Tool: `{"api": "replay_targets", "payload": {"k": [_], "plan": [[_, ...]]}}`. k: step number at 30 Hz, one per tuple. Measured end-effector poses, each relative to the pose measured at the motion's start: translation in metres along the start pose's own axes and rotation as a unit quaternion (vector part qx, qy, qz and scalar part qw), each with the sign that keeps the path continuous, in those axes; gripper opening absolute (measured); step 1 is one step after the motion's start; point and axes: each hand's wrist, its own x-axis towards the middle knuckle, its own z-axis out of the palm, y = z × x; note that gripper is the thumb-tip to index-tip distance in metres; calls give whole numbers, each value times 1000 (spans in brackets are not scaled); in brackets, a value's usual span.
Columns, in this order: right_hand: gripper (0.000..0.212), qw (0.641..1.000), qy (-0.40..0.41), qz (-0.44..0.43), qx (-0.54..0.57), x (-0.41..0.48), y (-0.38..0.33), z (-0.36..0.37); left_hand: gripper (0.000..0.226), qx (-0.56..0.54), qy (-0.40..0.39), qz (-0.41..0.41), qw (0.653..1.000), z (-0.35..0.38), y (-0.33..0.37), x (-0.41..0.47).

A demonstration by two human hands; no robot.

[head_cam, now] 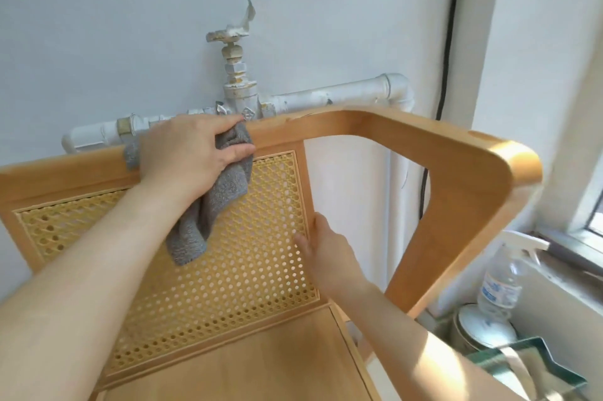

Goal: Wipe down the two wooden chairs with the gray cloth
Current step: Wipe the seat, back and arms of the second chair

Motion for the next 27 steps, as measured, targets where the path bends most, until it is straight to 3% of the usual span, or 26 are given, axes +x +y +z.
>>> {"api": "replay_targets", "payload": {"k": [7, 11, 14, 17, 20, 22, 24, 27], "plan": [[22, 999, -17, -6, -35, 6, -6, -13, 44, 46, 74, 135, 987, 57, 94, 28], [23, 1000, -17, -9, -19, 5, -5, -12, 49, 161, 97, 272, 944, 73, 57, -4], [19, 1000, -9, -9, -17, 7, -4, -11, 49, 210, 60, 382, 898, 78, 21, -34], [14, 999, -6, -23, -28, 6, -1, -11, 49, 230, 9, 369, 901, 102, 23, -65], [26, 997, -13, -31, -65, 6, 6, -8, 50, 232, -32, 423, 875, 114, 24, -80], [19, 998, -16, -22, -55, 7, 9, -5, 53, 247, -20, 445, 860, 99, 16, -62], [10, 999, -17, -7, -30, 8, 9, -5, 54, 258, 29, 390, 883, 76, 18, -38], [12, 1000, -24, 0, -12, 7, 6, -7, 58, 240, 92, 291, 922, 70, 26, -26]]}}
